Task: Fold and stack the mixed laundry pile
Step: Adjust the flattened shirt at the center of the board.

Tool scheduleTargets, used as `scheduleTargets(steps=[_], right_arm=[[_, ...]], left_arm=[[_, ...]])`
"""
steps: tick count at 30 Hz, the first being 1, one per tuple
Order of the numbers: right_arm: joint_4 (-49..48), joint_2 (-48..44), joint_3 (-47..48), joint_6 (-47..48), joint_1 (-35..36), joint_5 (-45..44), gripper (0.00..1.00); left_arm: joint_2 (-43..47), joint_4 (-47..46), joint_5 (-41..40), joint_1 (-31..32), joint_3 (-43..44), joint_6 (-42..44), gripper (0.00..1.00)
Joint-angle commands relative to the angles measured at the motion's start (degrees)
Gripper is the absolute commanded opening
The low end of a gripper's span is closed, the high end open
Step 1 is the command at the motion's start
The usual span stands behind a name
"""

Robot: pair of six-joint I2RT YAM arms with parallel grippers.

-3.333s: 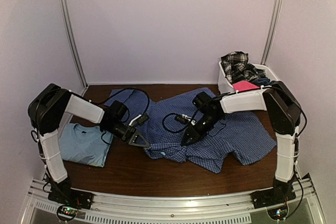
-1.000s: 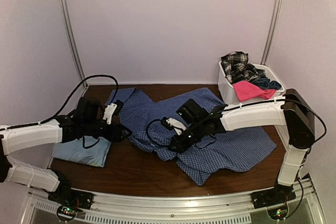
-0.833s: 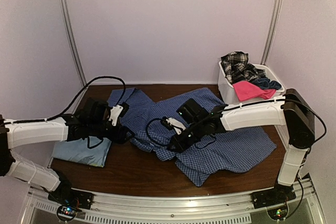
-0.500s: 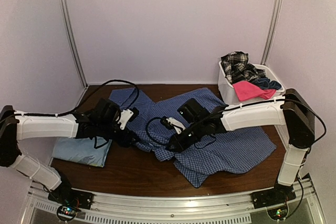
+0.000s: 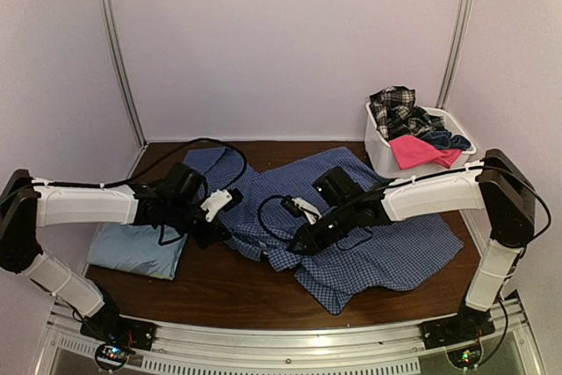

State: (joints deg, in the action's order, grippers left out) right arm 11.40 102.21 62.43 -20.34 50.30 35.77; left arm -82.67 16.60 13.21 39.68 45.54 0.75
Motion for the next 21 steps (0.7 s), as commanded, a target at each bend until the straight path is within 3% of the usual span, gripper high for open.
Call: scheduleTargets(steps=[1, 2, 4, 6, 8, 13, 21], right_arm=[[1.33, -1.81, -1.87, 2.87, -0.67, 0.15, 0.02], [1.57, -1.88, -1.88, 3.00, -0.65, 0.28, 0.01], [1.02, -1.89, -1.69, 2.49, -0.66, 0.93, 0.00], [0.98, -1.59, -1.01, 2.20, -0.65, 1.04, 0.00], [0.84, -1.11, -0.05, 1.95, -0.65, 1.26, 0.00], [0.59, -0.76, 1.05, 1.61, -0.65, 2.49, 0.00], [0.29, -0.66, 1.64, 1.29, -0.65, 5.01, 0.00]], left_arm=[[2.75, -2.36, 11.80, -2.05, -0.20, -2.65, 0.00], [3.25, -2.78, 10.56, -2.06, -0.23, -3.72, 0.01], [4.96, -5.18, 8.49, -1.96, -1.26, -5.36, 0.24], [6.57, -7.59, 6.53, -1.89, -2.64, -5.88, 0.39], [5.79, -7.69, 5.70, -1.72, -1.94, -5.33, 0.47], [0.43, -4.28, 2.58, 0.72, 1.81, -1.79, 0.58], [-4.80, -4.52, -6.27, 4.37, 4.36, 3.51, 0.60]])
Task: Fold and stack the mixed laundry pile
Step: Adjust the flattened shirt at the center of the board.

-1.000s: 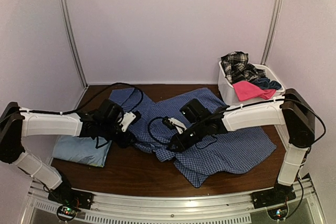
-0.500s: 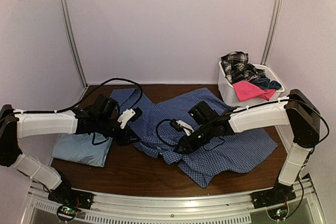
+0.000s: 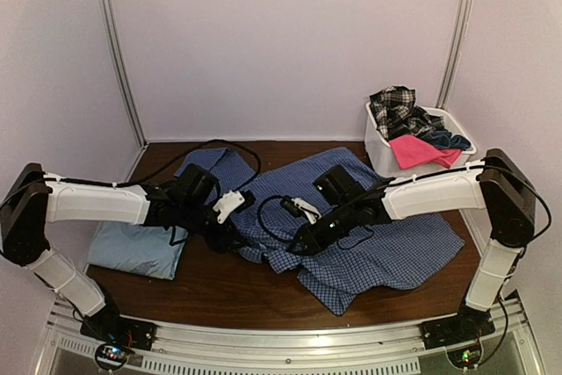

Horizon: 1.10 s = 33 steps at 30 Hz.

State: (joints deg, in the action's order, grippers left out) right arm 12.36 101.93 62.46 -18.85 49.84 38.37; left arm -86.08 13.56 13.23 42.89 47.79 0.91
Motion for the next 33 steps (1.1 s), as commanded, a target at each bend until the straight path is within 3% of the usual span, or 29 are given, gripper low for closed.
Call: scheduleTargets(steps=[1, 6, 11, 15, 18, 23, 26, 29, 31, 33], right_arm=[[-0.86, -0.45, 1.54, -0.22, -0.21, 2.63, 0.00], [-1.01, -0.79, 0.99, 0.04, -0.26, 3.79, 0.00], [-1.87, -1.54, -0.38, -0.04, -0.57, 4.69, 0.00], [-1.73, -2.06, -1.54, -0.11, -1.59, 3.66, 0.01], [1.67, -2.37, -2.47, 1.10, -2.19, -1.53, 0.05], [6.91, -2.33, -2.85, 3.39, -1.94, -10.27, 0.15], [6.80, -2.23, -1.81, 3.25, -0.71, -10.93, 0.22], [8.07, -1.14, 0.64, 4.36, 0.85, -10.53, 0.26], [9.46, -1.61, 1.77, 5.18, 1.29, -8.86, 0.33], [10.62, -4.43, 2.14, 5.41, 1.09, -5.35, 0.48]], left_arm=[[-1.93, -1.64, -8.08, 1.41, 2.38, 3.47, 0.60], [-4.76, -0.79, -14.65, 1.53, 4.32, 4.78, 0.48], [-6.37, -0.76, -8.97, 1.62, 4.78, 7.16, 0.33], [-5.45, 0.69, 1.08, 1.51, 4.77, 8.65, 0.00], [-2.88, 1.47, 12.10, -1.39, 4.39, 6.66, 0.00], [0.24, 1.66, 27.26, -13.19, 4.13, -0.68, 0.00], [0.91, 4.25, 29.54, -16.80, 5.62, -1.84, 0.00], [-1.39, 13.41, 30.09, -16.83, 10.08, 6.47, 0.00], [-2.15, 18.90, 27.45, -16.71, 12.05, 12.19, 0.00], [-1.57, 23.10, 22.52, -16.66, 12.78, 17.72, 0.00]])
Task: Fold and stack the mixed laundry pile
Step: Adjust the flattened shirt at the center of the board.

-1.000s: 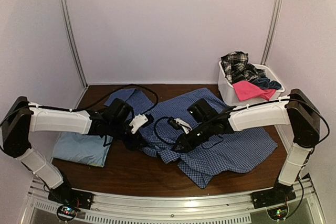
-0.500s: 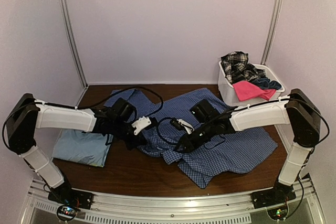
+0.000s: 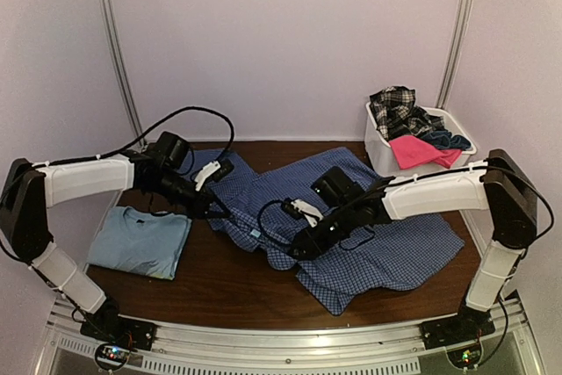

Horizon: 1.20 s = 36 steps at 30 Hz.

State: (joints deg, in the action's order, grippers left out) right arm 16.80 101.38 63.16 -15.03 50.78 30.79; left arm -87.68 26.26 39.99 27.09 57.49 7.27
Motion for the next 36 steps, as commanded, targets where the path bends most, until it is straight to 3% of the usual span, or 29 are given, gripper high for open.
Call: scheduleTargets(steps=[1, 4, 5, 8, 11, 14, 17, 19, 24, 29, 36], right_arm=[[6.49, -6.05, 1.57, 1.64, -0.14, 3.60, 0.59], [7.90, -13.02, 1.68, 1.52, -2.67, 4.70, 0.85], [8.24, -14.94, 1.38, 1.54, -4.19, 4.64, 0.88], [11.31, -18.17, 0.36, 2.86, -9.76, 4.65, 0.89], [15.52, -18.57, -0.72, 5.16, -14.63, 2.44, 0.86], [20.06, -17.62, -1.63, 7.33, -17.72, -2.28, 0.82], [24.08, -15.67, -3.25, 8.77, -21.92, -6.27, 0.74], [25.37, -14.76, -5.09, 9.47, -23.82, -8.53, 0.70], [25.92, -11.17, -6.14, 7.93, -24.64, -10.35, 0.62], [24.15, -6.48, -8.35, 4.57, -23.49, -4.56, 0.56], [18.37, -1.40, -10.61, -1.52, -16.05, 4.28, 0.53]], left_arm=[[0.56, 12.24, -8.22, -0.77, 3.14, 14.66, 0.04], [2.29, 14.86, -14.37, -0.76, 3.05, 17.60, 0.20], [3.43, 14.31, -15.02, -0.73, 2.75, 17.30, 0.26], [6.58, 12.17, -16.10, -0.94, 2.57, 14.56, 0.40], [8.38, 5.04, -17.43, -1.42, 1.66, 5.20, 0.53], [3.82, -1.17, -21.40, -1.43, 3.47, -7.91, 0.49], [-5.33, 0.40, -22.52, -1.11, 9.55, -18.07, 0.38], [-10.55, 1.35, -23.68, 0.07, 12.28, -22.19, 0.37], [-22.56, 7.15, -27.17, 2.44, 18.28, -25.52, 0.35], [-33.43, 14.28, -31.05, 1.50, 26.34, -25.21, 0.30], [-49.79, 23.38, -36.01, -2.62, 49.72, -23.13, 0.25]])
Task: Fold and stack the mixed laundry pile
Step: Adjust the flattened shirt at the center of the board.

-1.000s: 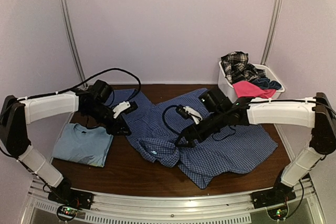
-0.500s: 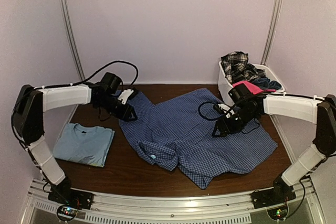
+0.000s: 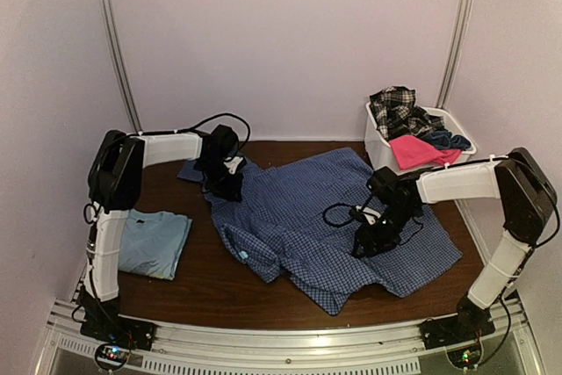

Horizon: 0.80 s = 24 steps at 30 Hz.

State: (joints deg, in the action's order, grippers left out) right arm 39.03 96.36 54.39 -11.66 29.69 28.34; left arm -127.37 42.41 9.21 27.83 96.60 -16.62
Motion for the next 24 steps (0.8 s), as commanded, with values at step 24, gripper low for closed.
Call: scheduleTargets(steps=[24], right_arm=[[-6.16, 6.74, 12.28, -5.37, 5.59, 4.23, 0.58]], left_arm=[[37.54, -1.93, 2.61, -1.15, -25.38, -6.30, 0.38]])
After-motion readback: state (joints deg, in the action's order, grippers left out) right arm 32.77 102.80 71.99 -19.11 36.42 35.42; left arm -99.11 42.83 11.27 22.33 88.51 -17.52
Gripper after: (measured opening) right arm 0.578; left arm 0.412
